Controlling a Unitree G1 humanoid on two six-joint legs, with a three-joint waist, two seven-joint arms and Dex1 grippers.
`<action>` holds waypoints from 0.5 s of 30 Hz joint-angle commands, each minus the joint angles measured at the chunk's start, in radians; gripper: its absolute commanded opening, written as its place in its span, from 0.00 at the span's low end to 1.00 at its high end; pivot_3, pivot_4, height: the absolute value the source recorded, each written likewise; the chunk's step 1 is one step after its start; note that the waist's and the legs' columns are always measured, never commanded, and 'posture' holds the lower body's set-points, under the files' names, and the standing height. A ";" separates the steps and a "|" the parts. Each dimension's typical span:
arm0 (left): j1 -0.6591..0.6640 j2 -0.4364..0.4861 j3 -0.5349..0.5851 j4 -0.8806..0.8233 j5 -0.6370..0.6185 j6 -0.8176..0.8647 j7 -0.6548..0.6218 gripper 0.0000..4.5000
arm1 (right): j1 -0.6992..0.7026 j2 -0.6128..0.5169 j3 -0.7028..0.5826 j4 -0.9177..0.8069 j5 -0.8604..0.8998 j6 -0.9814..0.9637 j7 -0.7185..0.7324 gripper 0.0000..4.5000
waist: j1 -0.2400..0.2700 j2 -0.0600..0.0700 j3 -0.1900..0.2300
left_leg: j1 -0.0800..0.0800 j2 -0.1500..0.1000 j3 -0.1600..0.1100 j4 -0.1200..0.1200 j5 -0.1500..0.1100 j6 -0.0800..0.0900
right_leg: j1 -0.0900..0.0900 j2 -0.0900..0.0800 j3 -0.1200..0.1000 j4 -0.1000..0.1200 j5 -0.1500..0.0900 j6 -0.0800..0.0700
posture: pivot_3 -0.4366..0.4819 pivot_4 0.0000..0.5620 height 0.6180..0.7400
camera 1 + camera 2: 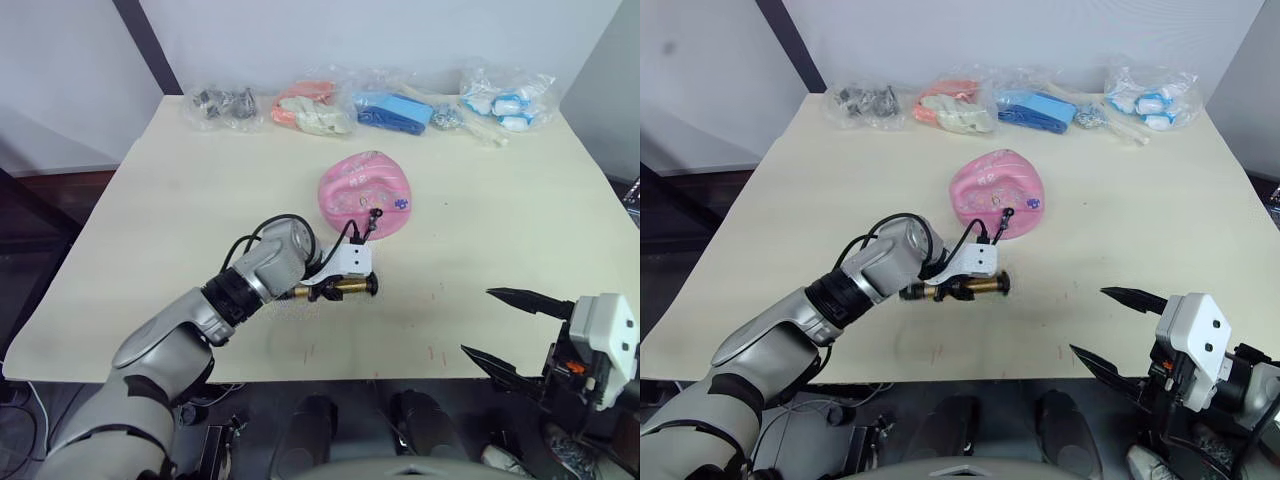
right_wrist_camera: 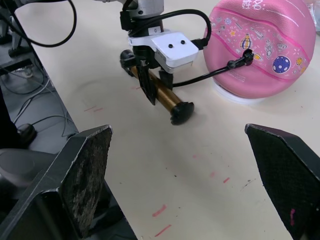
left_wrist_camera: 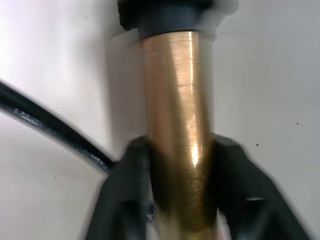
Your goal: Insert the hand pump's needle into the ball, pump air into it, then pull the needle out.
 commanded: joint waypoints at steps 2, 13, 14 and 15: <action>0.024 0.013 0.106 -0.049 -0.074 -0.004 -0.049 0.23 | 0.008 0.003 -0.013 -0.029 0.008 -0.003 -0.005 1.00 | 0.001 0.000 0.000 | 0.000 0.000 0.000 0.000 0.000 0.000 | 0.000 0.000 0.000 0.000 0.000 0.000 | 0.48 0.27 1.00; 0.081 0.008 0.366 -0.094 -0.325 -0.113 -0.146 0.23 | 0.002 0.017 -0.055 -0.029 0.108 0.031 -0.052 1.00 | 0.001 0.000 0.000 | 0.000 0.000 0.000 0.000 0.000 0.000 | 0.000 0.000 0.000 0.000 0.000 0.000 | 0.48 0.27 1.00; 0.093 0.000 0.390 -0.110 -0.362 -0.111 -0.157 0.23 | 0.005 0.015 -0.063 -0.031 0.121 0.038 -0.057 1.00 | 0.001 0.000 0.000 | 0.000 0.000 0.000 0.000 0.000 0.000 | 0.000 0.000 0.000 0.000 0.000 0.000 | 0.48 0.27 1.00; 0.103 -0.004 0.402 -0.123 -0.381 -0.106 -0.160 0.23 | 0.008 0.013 -0.071 -0.031 0.132 0.042 -0.060 1.00 | 0.001 0.000 0.000 | 0.000 0.000 0.000 0.000 0.000 0.000 | 0.000 0.000 0.000 0.000 0.000 0.000 | 0.48 0.27 1.00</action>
